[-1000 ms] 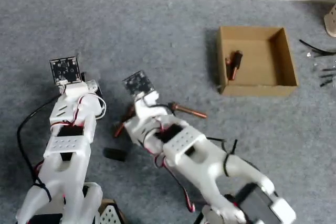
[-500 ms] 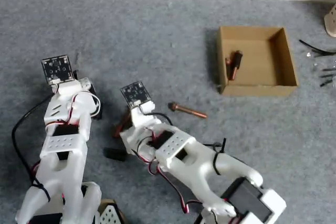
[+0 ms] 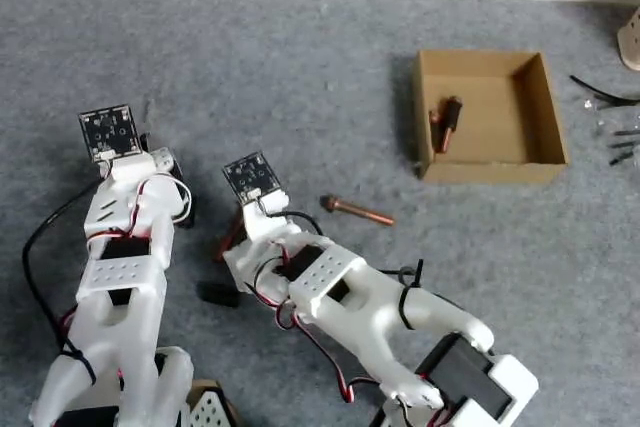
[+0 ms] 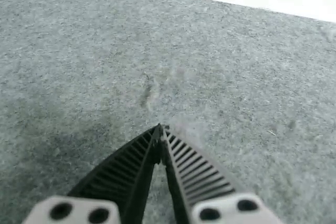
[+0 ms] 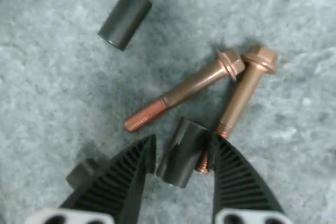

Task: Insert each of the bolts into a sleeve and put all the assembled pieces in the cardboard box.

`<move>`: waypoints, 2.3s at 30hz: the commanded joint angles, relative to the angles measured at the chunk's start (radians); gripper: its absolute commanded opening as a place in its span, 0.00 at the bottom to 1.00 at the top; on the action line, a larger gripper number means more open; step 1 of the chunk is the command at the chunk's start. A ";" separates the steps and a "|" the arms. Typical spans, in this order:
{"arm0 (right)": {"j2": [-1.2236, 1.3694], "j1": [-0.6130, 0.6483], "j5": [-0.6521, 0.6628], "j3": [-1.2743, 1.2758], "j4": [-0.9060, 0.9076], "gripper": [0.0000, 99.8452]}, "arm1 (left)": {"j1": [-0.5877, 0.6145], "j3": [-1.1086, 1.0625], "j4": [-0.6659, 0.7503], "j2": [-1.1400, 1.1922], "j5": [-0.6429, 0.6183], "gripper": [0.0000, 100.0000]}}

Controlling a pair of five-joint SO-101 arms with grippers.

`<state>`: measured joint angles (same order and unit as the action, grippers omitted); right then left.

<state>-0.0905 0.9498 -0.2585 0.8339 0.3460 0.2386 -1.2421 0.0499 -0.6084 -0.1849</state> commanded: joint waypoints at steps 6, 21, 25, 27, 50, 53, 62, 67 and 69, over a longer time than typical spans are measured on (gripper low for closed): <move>0.007 0.091 -0.003 -0.008 0.016 0.15 | 0.004 0.050 0.017 0.001 -0.012 0.01; 0.008 0.065 -0.008 -0.090 0.162 0.07 | 0.007 0.051 0.017 0.001 -0.012 0.01; 0.008 0.044 -0.008 -0.090 0.163 0.07 | 0.007 0.051 0.017 0.001 -0.012 0.01; 0.008 0.035 -0.009 -0.093 0.163 0.07 | 0.007 0.050 0.017 0.001 -0.012 0.01; 0.311 -0.059 0.003 -0.527 0.610 0.03 | 0.007 0.047 0.017 0.001 -0.012 0.01; 0.289 -0.067 0.103 -0.529 0.638 0.01 | 0.007 0.047 0.017 0.001 -0.012 0.01; -0.159 -0.259 0.135 -0.372 0.575 0.00 | 0.005 0.048 0.017 0.001 -0.012 0.01; -0.421 -0.398 0.230 -0.134 0.335 0.00 | -0.030 0.051 0.021 0.002 -0.008 0.01; -0.498 -0.432 0.258 -0.048 0.249 0.00 | -0.079 0.051 0.018 0.002 -0.005 0.01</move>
<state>-0.4465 0.5754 -0.0499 0.7020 0.7296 0.2248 -1.2421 0.0499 -0.6084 -0.1849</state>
